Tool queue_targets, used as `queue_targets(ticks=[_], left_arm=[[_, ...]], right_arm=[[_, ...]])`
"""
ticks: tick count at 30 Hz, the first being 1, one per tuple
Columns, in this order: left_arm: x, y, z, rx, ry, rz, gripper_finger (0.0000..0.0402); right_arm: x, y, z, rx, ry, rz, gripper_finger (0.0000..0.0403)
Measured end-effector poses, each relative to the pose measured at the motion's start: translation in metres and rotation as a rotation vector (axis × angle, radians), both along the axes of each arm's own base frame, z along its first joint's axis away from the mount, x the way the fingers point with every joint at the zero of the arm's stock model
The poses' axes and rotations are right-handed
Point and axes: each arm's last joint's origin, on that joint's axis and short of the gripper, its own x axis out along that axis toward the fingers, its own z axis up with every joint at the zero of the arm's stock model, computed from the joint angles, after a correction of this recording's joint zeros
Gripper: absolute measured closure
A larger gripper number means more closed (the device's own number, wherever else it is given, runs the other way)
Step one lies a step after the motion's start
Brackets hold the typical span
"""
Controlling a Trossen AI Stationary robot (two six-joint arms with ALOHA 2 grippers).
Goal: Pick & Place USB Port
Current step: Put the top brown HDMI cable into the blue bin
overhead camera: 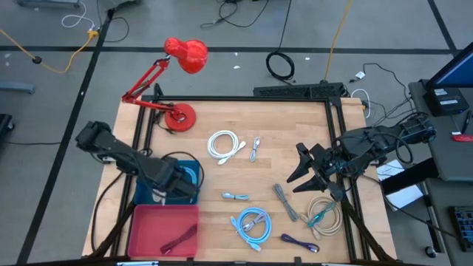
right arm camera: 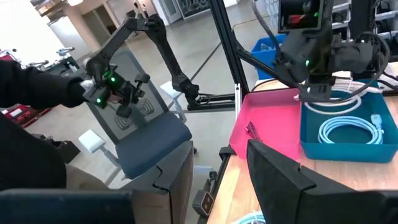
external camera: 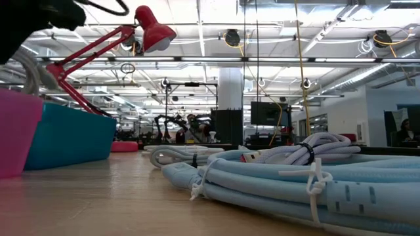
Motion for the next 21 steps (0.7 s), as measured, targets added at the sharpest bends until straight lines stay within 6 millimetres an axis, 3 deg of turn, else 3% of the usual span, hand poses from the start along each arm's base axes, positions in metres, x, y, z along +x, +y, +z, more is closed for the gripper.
queue_targets(ticks=[21], left_arm=[[-0.02,0.022,-0.052,0.004,0.243,0.006,0.0362]], right_arm=[[0.0,0.0,0.0,0.013,0.007,-0.002,0.0261]])
